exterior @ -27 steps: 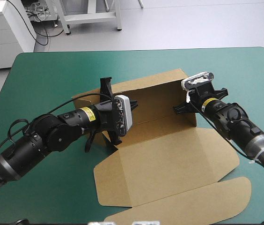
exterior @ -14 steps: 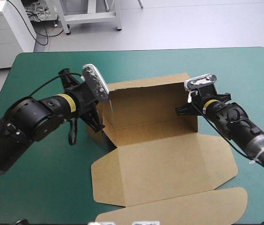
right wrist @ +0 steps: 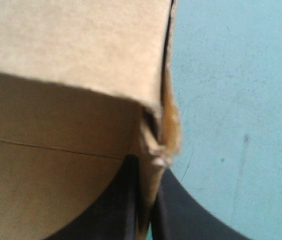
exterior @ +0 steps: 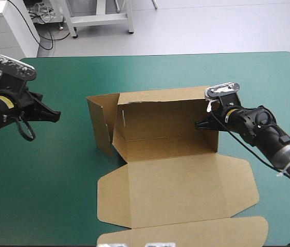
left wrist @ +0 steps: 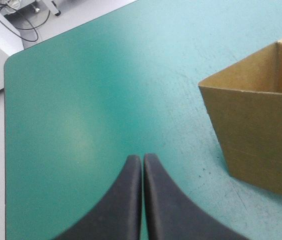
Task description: Fold the box
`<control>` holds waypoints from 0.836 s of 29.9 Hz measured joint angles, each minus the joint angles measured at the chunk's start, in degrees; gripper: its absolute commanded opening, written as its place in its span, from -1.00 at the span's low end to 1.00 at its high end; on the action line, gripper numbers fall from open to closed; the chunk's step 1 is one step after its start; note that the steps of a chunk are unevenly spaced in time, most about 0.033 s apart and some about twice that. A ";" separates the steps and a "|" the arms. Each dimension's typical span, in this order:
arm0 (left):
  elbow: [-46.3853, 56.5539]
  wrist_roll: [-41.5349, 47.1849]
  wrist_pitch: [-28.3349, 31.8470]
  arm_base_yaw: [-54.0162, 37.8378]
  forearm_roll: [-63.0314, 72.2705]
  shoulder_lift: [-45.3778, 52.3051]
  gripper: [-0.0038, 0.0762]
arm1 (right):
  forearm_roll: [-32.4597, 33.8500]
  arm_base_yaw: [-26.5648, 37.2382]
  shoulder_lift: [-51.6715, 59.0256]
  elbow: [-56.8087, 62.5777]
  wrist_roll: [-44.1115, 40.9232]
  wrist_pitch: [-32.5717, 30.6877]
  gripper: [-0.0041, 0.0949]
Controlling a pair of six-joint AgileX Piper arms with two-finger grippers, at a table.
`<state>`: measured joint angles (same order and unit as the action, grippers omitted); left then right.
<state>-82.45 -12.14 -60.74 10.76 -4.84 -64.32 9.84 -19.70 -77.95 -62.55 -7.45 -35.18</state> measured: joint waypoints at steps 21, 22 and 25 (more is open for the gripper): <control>-0.19 0.57 -0.60 -1.38 1.17 1.69 -0.92 | -3.33 0.51 -20.11 -24.12 7.45 -15.10 -0.96; -0.19 0.58 -0.60 -1.38 1.17 1.69 -0.92 | -3.14 0.51 -21.83 -25.31 7.45 -14.48 -0.96; -0.19 0.63 -0.60 -1.38 1.17 1.69 -0.92 | -2.77 0.58 -26.45 -28.45 7.45 -12.96 -0.95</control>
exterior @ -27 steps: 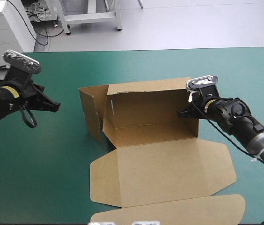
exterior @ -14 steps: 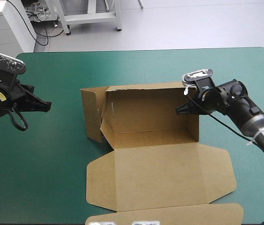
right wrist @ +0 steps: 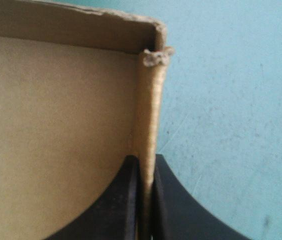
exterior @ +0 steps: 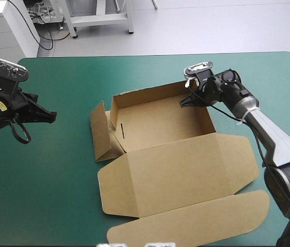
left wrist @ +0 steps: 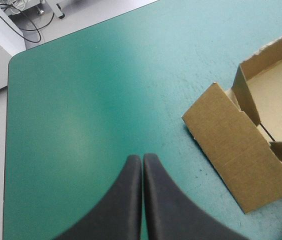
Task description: Fold the box
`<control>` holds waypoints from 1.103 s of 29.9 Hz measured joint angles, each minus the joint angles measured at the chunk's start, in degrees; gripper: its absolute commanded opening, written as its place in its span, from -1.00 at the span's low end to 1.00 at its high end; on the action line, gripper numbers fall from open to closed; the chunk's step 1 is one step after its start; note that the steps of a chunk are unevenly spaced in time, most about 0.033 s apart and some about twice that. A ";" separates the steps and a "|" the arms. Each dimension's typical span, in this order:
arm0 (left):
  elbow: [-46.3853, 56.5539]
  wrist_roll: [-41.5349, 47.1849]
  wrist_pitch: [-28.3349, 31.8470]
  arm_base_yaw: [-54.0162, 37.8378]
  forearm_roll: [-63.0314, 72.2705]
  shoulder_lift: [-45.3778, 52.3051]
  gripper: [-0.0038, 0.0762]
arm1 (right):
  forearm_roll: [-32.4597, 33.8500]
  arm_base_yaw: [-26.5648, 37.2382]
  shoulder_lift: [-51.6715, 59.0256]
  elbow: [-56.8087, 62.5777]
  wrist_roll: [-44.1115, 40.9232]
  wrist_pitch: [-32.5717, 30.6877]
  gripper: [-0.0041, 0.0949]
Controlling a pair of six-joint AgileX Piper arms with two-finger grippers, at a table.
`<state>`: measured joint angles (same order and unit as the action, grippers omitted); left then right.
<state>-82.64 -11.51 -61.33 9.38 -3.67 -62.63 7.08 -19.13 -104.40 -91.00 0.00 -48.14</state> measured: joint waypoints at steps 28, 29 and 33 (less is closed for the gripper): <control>0.00 -0.05 -0.11 0.00 -0.06 0.00 -0.92 | 1.43 -0.07 10.00 -10.14 3.46 -18.60 0.90; 0.00 -0.05 -0.11 0.00 -0.06 0.00 -0.92 | 1.65 -0.07 11.40 -10.21 3.46 -19.08 0.90; 0.00 -0.05 -0.15 0.00 -0.06 0.00 -0.92 | 2.00 -0.07 15.66 -10.35 3.73 -19.79 0.90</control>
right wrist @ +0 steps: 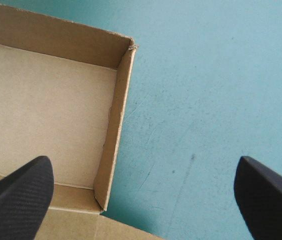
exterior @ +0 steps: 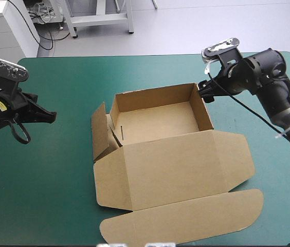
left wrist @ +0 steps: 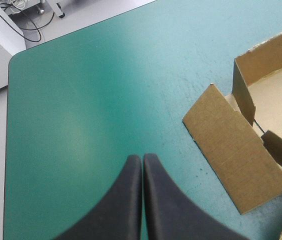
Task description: Fold the box
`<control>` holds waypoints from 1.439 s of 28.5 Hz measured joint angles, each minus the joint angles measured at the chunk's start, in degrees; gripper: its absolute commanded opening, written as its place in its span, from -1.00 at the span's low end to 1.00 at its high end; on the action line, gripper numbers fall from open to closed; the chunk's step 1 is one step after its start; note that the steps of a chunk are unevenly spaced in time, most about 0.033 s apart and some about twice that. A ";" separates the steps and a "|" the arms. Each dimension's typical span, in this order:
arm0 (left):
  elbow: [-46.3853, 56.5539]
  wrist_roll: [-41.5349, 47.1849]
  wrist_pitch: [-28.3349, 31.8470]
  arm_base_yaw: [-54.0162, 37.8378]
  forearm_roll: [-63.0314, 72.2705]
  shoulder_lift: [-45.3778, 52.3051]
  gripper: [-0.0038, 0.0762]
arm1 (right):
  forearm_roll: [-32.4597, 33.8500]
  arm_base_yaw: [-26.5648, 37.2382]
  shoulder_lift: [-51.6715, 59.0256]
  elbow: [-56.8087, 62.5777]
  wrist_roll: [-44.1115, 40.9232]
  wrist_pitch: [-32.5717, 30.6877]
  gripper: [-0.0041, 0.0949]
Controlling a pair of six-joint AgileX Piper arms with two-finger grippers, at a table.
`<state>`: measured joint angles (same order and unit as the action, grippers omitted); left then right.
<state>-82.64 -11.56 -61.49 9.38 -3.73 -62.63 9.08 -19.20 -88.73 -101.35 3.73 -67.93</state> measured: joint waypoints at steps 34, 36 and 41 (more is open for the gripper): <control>0.00 0.00 -2.05 0.00 0.92 0.00 -0.92 | -16.46 7.89 -24.26 -0.27 7.95 1.62 0.83; 0.00 0.00 -2.12 0.00 1.11 0.00 -0.92 | -16.46 7.89 -24.86 -0.32 8.00 1.62 0.68; 0.00 0.00 -2.62 0.00 1.11 -0.23 -0.92 | -16.50 7.89 -25.70 -0.32 8.39 1.68 -0.03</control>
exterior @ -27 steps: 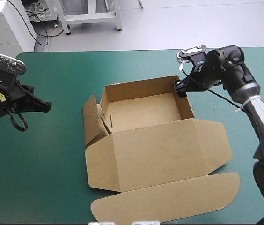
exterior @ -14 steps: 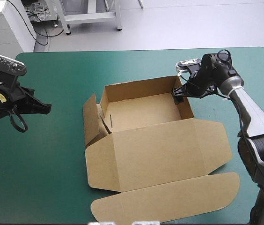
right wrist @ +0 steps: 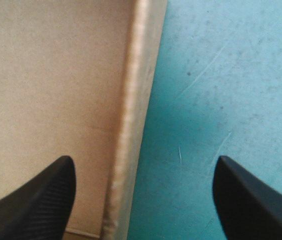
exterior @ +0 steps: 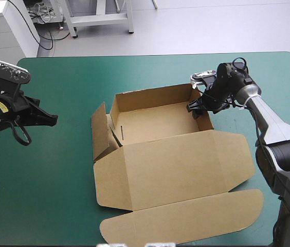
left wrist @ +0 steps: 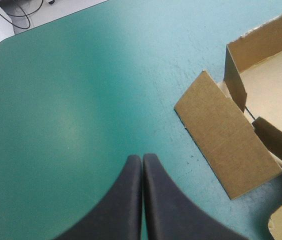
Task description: Fold the box
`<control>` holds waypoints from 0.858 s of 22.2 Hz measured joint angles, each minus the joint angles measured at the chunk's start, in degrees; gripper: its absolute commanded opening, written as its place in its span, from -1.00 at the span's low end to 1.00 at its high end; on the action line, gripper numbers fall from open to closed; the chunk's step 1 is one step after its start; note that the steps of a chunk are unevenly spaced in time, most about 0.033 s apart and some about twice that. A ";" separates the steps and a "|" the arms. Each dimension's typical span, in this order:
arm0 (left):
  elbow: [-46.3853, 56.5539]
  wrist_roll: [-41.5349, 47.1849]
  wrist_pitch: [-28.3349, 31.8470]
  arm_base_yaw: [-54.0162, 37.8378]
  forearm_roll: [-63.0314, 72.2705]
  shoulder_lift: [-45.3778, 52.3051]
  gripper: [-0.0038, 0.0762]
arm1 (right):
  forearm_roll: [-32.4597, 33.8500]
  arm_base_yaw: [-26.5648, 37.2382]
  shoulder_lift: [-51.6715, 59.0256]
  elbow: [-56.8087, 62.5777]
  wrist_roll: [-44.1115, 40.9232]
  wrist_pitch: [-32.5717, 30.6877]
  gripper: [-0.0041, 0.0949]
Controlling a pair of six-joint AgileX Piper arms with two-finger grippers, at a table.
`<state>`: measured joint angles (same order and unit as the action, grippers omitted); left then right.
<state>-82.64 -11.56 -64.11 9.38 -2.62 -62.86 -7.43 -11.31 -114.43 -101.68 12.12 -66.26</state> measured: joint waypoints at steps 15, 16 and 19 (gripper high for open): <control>0.00 0.00 -0.50 0.00 0.17 -2.70 -0.92 | 0.29 0.00 0.09 -1.19 0.91 -0.71 -0.96; 0.00 0.00 -0.50 0.00 0.17 -2.70 -0.92 | 0.44 0.00 1.07 -1.20 1.32 -0.83 -0.96; 0.00 0.00 -0.57 0.00 0.17 -2.70 -0.92 | 0.62 0.00 4.06 -1.27 2.35 -1.21 -0.96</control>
<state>-82.64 -11.56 -64.68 9.38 -2.44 -65.56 -6.80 -11.31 -110.37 -102.94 14.47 -67.46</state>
